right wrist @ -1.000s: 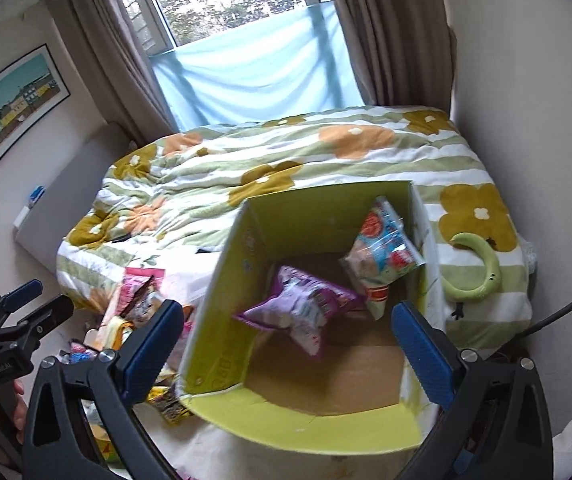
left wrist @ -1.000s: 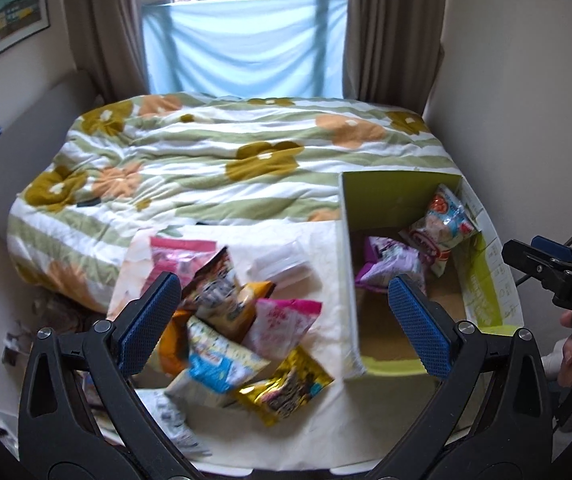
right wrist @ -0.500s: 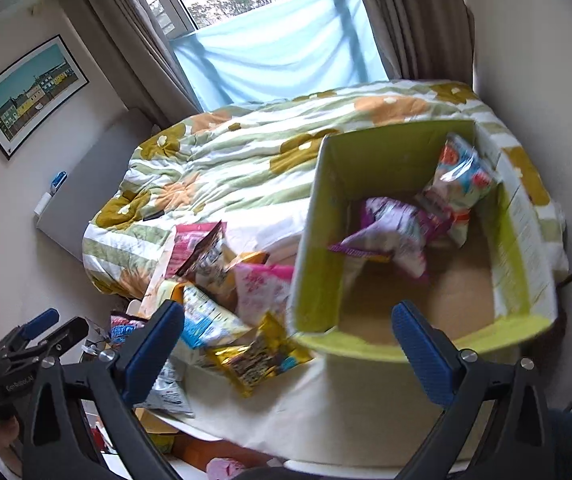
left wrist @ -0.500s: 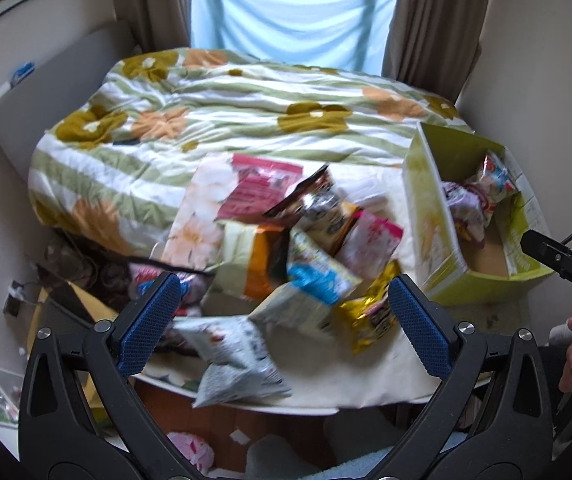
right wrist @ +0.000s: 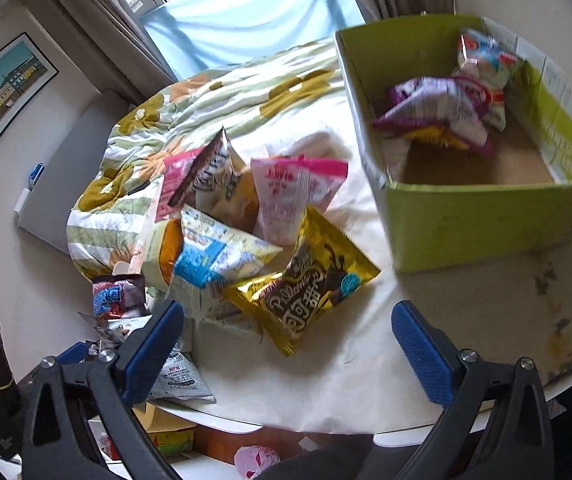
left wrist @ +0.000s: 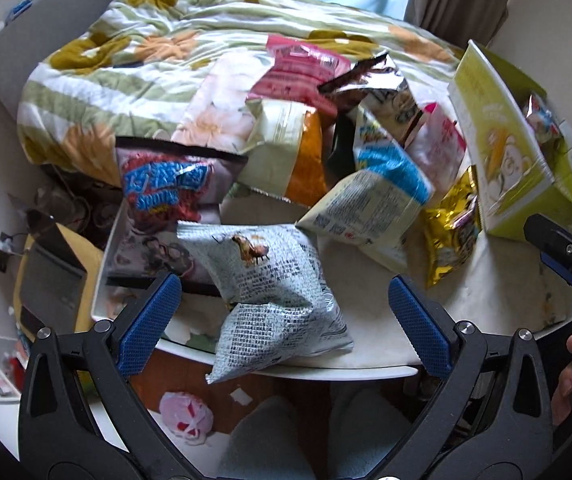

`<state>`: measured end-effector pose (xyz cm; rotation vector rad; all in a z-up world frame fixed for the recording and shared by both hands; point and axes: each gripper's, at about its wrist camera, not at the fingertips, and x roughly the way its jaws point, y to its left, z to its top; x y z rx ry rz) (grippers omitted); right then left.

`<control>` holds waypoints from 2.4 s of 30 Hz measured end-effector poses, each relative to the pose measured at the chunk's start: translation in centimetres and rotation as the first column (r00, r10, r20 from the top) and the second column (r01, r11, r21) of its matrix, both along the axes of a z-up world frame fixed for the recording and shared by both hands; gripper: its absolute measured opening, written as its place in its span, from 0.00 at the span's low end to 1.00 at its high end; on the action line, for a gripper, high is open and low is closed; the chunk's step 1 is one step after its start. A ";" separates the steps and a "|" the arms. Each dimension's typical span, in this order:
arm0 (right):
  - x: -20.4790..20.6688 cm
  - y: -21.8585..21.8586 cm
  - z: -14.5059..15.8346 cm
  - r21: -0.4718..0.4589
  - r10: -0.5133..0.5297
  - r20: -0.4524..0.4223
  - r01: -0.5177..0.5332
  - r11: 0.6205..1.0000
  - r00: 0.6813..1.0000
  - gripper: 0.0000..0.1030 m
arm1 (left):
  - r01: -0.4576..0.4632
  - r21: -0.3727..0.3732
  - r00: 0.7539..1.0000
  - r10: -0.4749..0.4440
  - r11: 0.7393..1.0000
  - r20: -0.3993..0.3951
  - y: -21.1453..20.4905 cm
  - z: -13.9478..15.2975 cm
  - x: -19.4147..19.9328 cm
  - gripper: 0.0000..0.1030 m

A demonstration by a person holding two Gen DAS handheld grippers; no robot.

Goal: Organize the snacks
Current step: 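Grasp the white printed snack bag with the left tool while the right tool grasps the gold Pillows bag, then carry both bags into the yellow box and open both tools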

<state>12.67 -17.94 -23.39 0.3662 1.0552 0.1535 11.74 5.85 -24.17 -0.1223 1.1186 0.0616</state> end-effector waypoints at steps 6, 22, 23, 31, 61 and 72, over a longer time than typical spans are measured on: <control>0.2 -0.2 -2.6 0.038 -0.062 -0.030 0.063 0.997 0.998 1.00 | -0.023 0.016 0.999 0.023 1.000 -0.046 -0.3 -3.3 0.8 0.98; 2.4 -1.1 -6.8 0.204 -0.143 -0.147 0.172 0.964 0.979 1.00 | -0.022 0.009 0.990 0.023 1.000 -0.138 -0.3 -6.3 1.7 0.75; 2.6 -1.1 -7.0 0.208 -0.145 -0.153 0.175 0.962 0.978 1.00 | -0.018 0.009 0.990 0.019 1.000 -0.138 -0.3 -6.2 1.6 0.72; 3.1 -0.7 -7.5 0.201 -0.159 -0.156 0.189 0.961 0.975 0.98 | -0.014 -0.016 0.990 0.011 1.000 -0.141 0.3 -6.0 1.5 0.67; 0.5 -0.1 -3.3 0.164 -0.122 -0.008 0.121 0.979 0.993 0.42 | 0.032 -0.016 0.999 -0.031 0.999 0.014 1.7 1.3 -1.4 0.67; -0.6 -2.5 6.4 0.165 -0.080 0.153 0.054 0.985 0.985 0.42 | 0.061 -0.061 0.974 -0.046 0.996 0.222 0.6 10.0 3.1 0.67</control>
